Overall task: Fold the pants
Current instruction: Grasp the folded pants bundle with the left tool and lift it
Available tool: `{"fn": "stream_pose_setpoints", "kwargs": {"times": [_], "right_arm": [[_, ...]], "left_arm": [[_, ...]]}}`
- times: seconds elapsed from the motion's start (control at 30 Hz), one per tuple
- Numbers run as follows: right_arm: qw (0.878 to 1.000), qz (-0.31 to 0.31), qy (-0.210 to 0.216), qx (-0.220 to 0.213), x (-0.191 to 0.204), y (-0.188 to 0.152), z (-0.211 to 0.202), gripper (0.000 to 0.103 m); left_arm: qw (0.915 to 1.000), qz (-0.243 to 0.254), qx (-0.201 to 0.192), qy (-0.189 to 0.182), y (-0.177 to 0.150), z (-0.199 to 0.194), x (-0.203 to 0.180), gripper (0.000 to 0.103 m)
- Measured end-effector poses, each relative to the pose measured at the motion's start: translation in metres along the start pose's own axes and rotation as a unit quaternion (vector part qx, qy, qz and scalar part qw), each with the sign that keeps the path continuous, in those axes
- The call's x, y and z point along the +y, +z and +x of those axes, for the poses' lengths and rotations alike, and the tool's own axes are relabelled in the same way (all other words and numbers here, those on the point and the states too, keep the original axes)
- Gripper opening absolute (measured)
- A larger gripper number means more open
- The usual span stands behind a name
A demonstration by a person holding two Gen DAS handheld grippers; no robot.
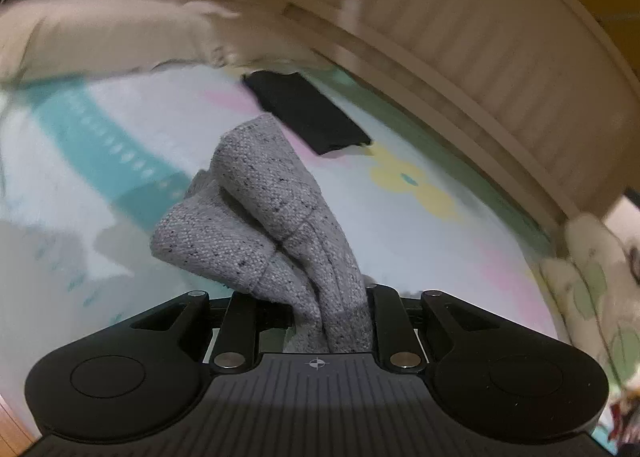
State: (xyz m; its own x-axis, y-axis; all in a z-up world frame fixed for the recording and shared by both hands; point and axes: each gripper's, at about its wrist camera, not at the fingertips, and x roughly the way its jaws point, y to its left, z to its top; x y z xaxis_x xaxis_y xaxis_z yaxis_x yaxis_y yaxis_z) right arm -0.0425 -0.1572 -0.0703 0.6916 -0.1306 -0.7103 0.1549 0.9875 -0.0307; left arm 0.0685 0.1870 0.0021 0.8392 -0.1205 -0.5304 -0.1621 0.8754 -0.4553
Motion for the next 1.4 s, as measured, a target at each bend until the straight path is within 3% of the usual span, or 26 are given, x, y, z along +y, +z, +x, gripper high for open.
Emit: {"fn": "stream_pose_setpoints", "kwargs": {"times": [0.1,0.2,0.3,0.43,0.53,0.6,0.73,0.87,0.93,0.97,1.0,1.03,1.07,1.1,1.23,1.3,1.4], "right_arm": [[1.000,0.003,0.005,0.008,-0.002,0.001,0.001,0.103],[1.000,0.005,0.004,0.010,-0.002,0.001,0.000,0.103],[1.000,0.007,0.000,0.019,0.000,0.004,0.000,0.103],[0.999,0.006,0.006,0.047,0.001,0.013,0.001,0.102],[0.997,-0.005,0.039,0.062,0.005,0.022,-0.003,0.102],[0.997,-0.015,0.051,0.047,0.012,0.026,-0.011,0.102],[0.996,-0.052,0.067,-0.024,0.042,0.031,-0.028,0.102],[0.987,-0.113,0.109,-0.032,0.085,0.034,-0.024,0.102],[0.983,-0.135,0.123,-0.019,0.103,0.031,-0.018,0.100],[0.981,-0.146,0.124,-0.001,0.111,0.028,-0.011,0.093],[0.979,-0.161,0.124,0.027,0.119,0.024,-0.003,0.079],[0.975,-0.179,0.125,0.045,0.125,0.018,0.002,0.079],[0.977,-0.180,0.114,0.010,0.125,0.010,-0.005,0.077],[0.974,-0.195,0.112,0.004,0.128,0.003,-0.011,0.070],[0.956,-0.263,0.129,-0.027,0.133,-0.020,-0.039,0.068],[0.951,-0.269,0.150,-0.026,0.130,-0.018,-0.043,0.068],[0.958,-0.225,0.178,-0.001,0.124,0.001,-0.045,0.066]], "left_arm": [[0.9995,0.031,0.011,-0.001,0.012,-0.002,-0.014,0.018],[0.9993,0.023,0.028,-0.003,0.020,0.005,-0.009,0.018],[0.9978,-0.032,0.055,0.017,0.014,0.023,0.018,0.018],[0.9866,-0.105,0.110,0.059,-0.011,0.042,0.061,0.018],[0.9792,-0.162,0.116,0.038,-0.019,0.047,0.083,0.019],[0.9821,-0.143,0.117,0.036,-0.018,0.048,0.082,0.019],[0.9837,-0.136,0.113,0.034,-0.017,0.052,0.083,0.019],[0.9804,-0.159,0.115,0.014,-0.017,0.051,0.092,0.020],[0.9799,-0.163,0.115,0.007,-0.017,0.051,0.095,0.020],[0.9795,-0.165,0.115,0.005,-0.017,0.051,0.096,0.020],[0.9788,-0.169,0.116,0.003,-0.017,0.051,0.097,0.020],[0.9779,-0.174,0.116,0.002,-0.017,0.051,0.098,0.020],[0.9765,-0.181,0.117,0.000,-0.017,0.051,0.099,0.020],[0.9754,-0.187,0.117,0.000,-0.017,0.052,0.101,0.020],[0.9732,-0.198,0.117,0.005,-0.016,0.053,0.100,0.020],[0.9723,-0.202,0.117,0.007,-0.016,0.054,0.100,0.020],[0.9704,-0.211,0.117,0.008,-0.016,0.054,0.101,0.020]]}}
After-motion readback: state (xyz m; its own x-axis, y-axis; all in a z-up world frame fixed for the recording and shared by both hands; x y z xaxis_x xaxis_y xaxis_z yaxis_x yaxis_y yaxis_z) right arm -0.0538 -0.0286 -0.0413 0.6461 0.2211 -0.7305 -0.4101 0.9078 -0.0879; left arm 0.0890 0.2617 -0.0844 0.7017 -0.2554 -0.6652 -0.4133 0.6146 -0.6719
